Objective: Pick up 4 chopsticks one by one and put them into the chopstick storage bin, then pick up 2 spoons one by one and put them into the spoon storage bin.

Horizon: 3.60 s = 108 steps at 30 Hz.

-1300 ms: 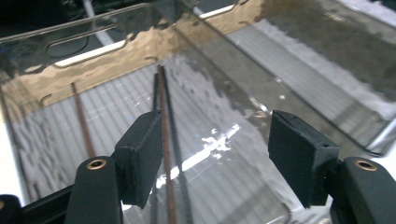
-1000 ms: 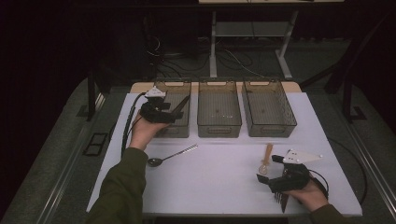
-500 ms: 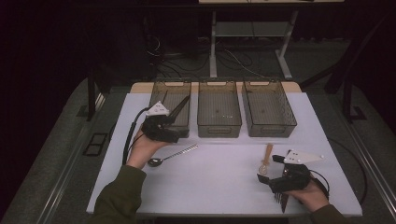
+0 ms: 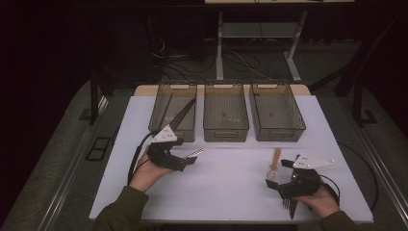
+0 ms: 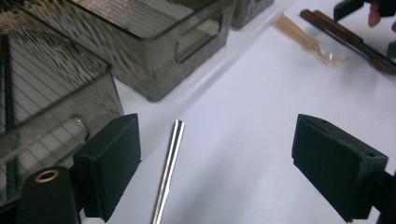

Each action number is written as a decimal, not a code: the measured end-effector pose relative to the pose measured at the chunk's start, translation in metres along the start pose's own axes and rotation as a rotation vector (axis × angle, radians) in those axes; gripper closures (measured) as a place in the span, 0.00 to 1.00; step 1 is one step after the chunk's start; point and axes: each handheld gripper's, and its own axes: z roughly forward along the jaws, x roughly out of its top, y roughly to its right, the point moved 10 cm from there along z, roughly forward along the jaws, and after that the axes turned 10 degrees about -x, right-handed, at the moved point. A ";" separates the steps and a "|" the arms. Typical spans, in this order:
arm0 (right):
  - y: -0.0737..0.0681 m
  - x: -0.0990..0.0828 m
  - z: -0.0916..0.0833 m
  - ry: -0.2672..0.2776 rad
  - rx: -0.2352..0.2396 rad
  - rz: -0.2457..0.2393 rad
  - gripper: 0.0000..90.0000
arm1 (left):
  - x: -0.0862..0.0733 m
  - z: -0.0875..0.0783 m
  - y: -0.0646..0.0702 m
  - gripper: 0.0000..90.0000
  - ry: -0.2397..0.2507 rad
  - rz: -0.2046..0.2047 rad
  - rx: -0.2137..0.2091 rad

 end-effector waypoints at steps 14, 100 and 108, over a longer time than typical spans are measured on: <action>-0.001 -0.001 -0.002 0.000 -0.002 -0.006 0.03 | -0.020 -0.006 0.022 0.16 0.026 0.029 -0.022; -0.002 -0.002 -0.002 -0.003 -0.006 -0.014 0.03 | -0.092 -0.052 -0.046 0.56 -0.108 -0.225 0.179; -0.002 -0.002 -0.002 -0.005 -0.007 -0.014 0.03 | -0.098 -0.049 -0.046 0.56 -0.151 -0.237 0.177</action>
